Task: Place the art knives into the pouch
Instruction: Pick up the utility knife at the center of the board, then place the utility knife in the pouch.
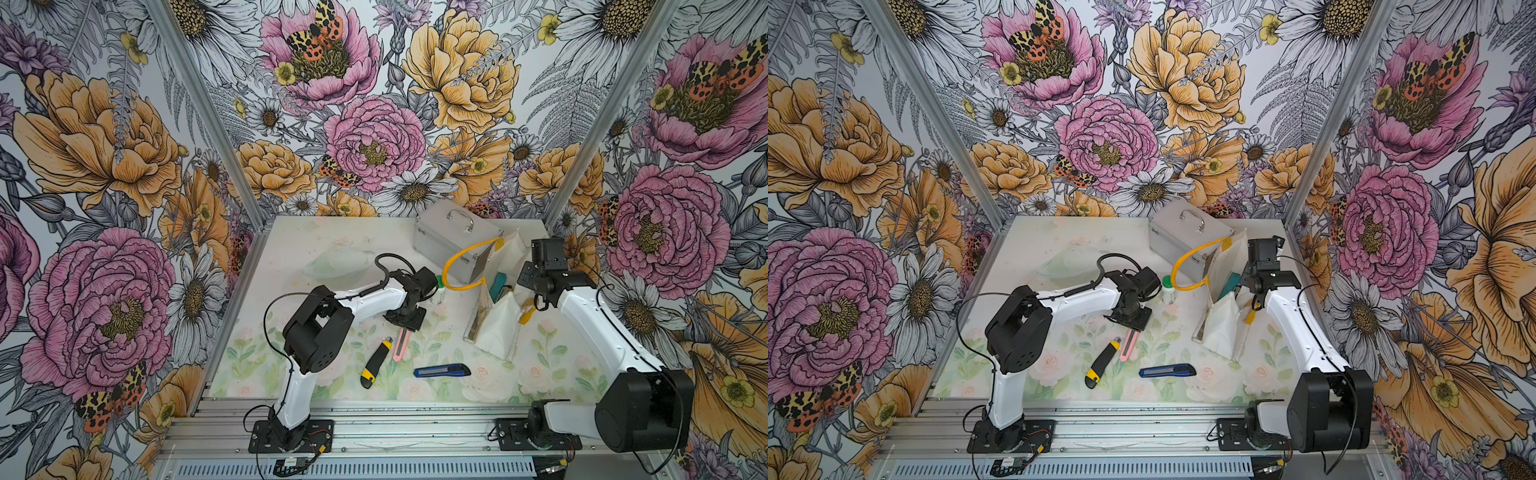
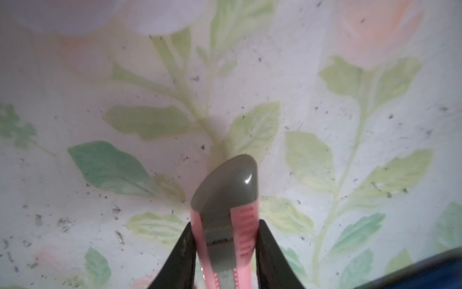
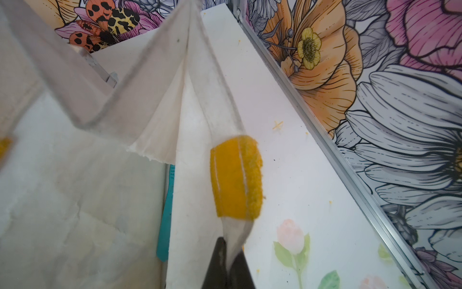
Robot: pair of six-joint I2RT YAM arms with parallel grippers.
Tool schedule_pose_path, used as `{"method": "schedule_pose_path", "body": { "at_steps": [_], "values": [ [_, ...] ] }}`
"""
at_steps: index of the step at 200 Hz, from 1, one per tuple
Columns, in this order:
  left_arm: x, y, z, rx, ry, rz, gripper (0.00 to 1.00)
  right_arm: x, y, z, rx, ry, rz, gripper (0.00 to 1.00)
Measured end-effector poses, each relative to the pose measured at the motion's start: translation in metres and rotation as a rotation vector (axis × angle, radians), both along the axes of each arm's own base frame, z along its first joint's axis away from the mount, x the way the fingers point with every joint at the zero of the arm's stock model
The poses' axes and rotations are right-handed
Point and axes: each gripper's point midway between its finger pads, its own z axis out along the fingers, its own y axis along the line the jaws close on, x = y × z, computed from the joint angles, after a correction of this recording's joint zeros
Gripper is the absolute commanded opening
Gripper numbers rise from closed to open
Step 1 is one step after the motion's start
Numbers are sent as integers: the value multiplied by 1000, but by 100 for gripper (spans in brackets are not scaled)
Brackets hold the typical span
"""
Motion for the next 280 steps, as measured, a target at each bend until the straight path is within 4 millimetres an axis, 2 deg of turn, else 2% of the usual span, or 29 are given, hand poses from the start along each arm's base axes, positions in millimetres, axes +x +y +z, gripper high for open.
{"method": "schedule_pose_path", "body": {
  "at_steps": [41,91,163,182,220,233,252,280],
  "values": [
    [25,-12,25,-59,-64,-5,29,0,-1,0,-6,0,-4,0],
    [62,-19,64,-125,-166,6,29,0,-2,0,-9,3,-7,0],
    [90,-28,108,-160,-292,-22,29,3,-2,1,-13,6,-1,0],
    [100,-35,134,-190,-348,-32,29,3,-2,1,-13,6,-1,0],
    [126,-60,213,-314,-520,-68,29,3,-2,1,-13,6,-1,0],
    [133,-68,235,-346,-571,-85,29,3,-2,1,-13,5,-1,0],
    [139,-79,255,-385,-617,-102,29,3,-2,1,-13,5,-1,0],
    [141,-97,270,-427,-654,-133,29,3,-2,1,-13,4,-1,0]
  ]
}}
